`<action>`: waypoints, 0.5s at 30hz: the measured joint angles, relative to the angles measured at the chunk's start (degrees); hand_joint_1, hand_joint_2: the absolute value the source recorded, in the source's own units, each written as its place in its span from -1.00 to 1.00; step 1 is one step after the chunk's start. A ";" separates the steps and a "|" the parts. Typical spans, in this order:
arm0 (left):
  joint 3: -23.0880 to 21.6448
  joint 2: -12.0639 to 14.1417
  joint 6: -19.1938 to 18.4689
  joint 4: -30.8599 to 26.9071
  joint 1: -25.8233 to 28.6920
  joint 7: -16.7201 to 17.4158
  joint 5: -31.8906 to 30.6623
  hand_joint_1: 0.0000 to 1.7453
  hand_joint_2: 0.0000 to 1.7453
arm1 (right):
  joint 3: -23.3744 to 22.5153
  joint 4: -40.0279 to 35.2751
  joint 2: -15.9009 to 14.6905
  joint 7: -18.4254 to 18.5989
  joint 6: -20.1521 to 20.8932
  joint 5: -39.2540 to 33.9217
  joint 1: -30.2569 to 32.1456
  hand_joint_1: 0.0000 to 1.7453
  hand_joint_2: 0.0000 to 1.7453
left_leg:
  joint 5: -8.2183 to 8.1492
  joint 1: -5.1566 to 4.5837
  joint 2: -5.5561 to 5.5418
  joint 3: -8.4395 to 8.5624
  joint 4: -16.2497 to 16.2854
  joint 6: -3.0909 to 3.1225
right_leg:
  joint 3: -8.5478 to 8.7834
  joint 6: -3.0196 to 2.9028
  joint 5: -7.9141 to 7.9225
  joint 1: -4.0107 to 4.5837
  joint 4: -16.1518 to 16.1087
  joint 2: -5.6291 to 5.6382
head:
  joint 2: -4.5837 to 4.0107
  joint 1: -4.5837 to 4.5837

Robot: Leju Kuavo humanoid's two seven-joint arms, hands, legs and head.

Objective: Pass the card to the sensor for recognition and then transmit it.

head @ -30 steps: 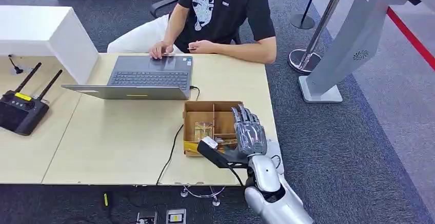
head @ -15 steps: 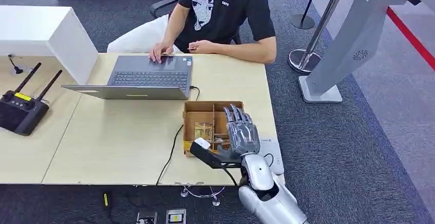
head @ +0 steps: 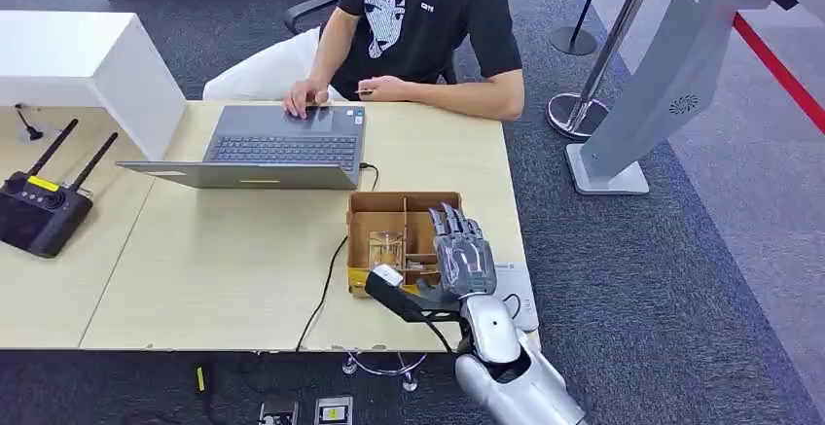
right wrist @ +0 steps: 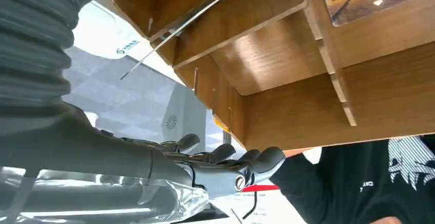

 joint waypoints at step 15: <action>0.20 -0.15 -0.31 0.00 0.00 0.00 -0.81 -1.00 1.00 | 0.02 0.00 -1.53 0.57 -0.72 -0.26 0.19 -1.00 1.00 | 0.00 0.00 0.00 0.00 0.00 0.00 | 0.00 0.00 0.00 0.00 0.00 0.00 | 0.00 0.00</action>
